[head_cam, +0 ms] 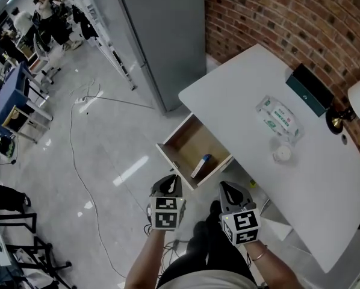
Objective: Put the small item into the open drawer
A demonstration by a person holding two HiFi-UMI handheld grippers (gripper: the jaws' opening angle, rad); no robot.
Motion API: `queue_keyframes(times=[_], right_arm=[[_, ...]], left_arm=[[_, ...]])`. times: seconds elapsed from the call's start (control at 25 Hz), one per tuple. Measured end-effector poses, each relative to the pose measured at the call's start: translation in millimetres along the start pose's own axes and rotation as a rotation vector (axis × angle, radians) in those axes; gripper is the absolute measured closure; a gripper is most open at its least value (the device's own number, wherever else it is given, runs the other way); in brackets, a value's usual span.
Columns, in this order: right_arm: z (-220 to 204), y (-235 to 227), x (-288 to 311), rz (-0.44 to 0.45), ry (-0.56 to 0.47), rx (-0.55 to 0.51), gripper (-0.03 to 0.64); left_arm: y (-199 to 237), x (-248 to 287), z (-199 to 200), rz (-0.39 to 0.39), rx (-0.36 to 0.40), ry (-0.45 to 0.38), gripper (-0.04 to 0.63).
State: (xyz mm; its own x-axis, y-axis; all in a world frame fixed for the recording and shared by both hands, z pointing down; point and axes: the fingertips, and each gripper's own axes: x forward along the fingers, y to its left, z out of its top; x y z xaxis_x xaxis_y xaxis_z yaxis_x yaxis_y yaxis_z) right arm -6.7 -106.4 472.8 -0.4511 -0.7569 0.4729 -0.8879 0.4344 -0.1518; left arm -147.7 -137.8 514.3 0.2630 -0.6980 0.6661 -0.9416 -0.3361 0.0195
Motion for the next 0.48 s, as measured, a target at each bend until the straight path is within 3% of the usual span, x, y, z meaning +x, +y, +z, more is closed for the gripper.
queue_keyframes(times=[0.48], right_arm=[[14, 43, -48, 0.012, -0.055, 0.034, 0.609]], left_arm=[[12, -97, -2, 0.006, -0.081, -0.143, 0.574]])
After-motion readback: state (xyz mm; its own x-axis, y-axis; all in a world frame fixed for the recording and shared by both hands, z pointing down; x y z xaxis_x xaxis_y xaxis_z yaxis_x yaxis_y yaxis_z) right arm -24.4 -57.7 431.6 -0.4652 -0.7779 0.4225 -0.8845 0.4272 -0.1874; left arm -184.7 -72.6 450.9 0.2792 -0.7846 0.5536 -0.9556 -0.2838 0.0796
